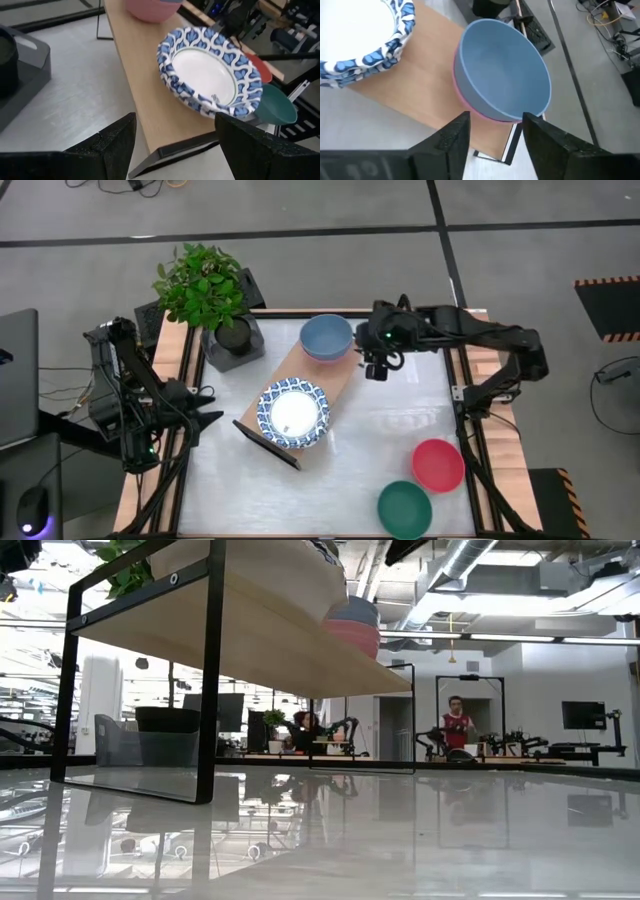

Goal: Place and stack bowls onto a shelf
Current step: Stack the blue bowl on the pink bowl on the shelf, then stack the orange bowl on the blue bowl on the shelf

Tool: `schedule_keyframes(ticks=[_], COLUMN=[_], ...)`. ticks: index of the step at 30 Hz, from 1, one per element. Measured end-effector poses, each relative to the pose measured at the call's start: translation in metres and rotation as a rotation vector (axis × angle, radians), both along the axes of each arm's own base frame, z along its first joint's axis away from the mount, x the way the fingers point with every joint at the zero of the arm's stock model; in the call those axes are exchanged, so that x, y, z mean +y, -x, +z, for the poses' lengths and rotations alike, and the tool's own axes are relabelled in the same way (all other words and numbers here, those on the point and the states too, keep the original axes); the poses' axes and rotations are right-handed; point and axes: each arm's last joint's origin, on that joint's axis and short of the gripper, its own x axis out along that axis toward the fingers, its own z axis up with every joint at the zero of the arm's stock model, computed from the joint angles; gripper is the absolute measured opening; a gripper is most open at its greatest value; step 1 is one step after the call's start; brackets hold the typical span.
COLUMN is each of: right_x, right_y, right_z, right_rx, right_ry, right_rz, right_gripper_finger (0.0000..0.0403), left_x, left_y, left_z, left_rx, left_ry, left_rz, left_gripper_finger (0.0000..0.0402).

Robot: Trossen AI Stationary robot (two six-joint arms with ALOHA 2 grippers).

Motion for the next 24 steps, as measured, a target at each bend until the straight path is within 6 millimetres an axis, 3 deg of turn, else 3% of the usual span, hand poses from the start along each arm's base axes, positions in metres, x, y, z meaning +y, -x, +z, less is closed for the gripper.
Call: schedule_keyframes(ticks=[13,24], right_x=[-0.01,-0.005], right_y=[-0.048,-0.041], right_z=[-0.046,-0.043], right_rx=[0.159,0.183], right_ry=[0.015,0.007], right_rz=[0.049,0.058], right_gripper_finger=[0.0119,0.0113], left_x=[0.001,0.001], left_y=[0.0,0.0], left_z=[0.0,0.0], left_rx=[-0.013,-0.014], left_ry=[-0.022,-0.009], left_rz=[0.006,0.01], left_gripper_finger=[0.0254,0.0254])
